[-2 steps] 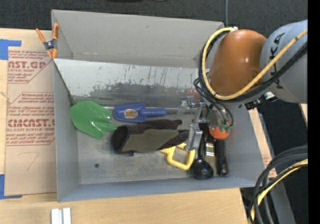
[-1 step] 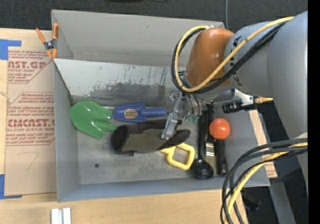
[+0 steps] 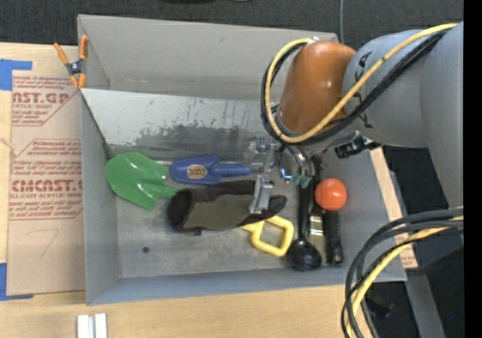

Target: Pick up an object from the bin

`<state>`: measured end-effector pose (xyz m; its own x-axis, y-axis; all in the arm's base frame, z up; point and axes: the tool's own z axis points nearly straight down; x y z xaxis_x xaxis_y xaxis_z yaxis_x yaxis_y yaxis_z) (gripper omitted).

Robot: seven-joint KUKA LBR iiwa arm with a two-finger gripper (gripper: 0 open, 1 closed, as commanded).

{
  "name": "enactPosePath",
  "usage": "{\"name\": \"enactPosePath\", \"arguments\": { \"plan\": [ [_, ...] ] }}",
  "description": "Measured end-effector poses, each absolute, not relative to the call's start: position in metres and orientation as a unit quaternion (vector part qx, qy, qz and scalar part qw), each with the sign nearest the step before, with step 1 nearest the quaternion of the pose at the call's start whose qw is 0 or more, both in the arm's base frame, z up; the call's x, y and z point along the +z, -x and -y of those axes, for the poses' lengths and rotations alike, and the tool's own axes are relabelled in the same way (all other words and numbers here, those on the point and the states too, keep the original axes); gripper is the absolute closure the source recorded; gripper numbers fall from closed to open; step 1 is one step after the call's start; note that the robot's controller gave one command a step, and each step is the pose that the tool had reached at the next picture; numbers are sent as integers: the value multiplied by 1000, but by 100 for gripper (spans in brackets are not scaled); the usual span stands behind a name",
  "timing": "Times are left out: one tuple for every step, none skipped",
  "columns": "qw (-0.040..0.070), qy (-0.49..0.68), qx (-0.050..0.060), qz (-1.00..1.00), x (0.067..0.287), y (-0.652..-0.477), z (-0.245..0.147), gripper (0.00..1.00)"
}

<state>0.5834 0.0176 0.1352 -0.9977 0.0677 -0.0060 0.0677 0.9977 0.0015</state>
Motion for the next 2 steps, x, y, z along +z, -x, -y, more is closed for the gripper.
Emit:
{"name": "enactPosePath", "arguments": {
  "plan": [
    [0,-285,0,-959,118,-591,-50,0],
    [6,-132,2,-991,72,-595,-29,0]
  ]
}}
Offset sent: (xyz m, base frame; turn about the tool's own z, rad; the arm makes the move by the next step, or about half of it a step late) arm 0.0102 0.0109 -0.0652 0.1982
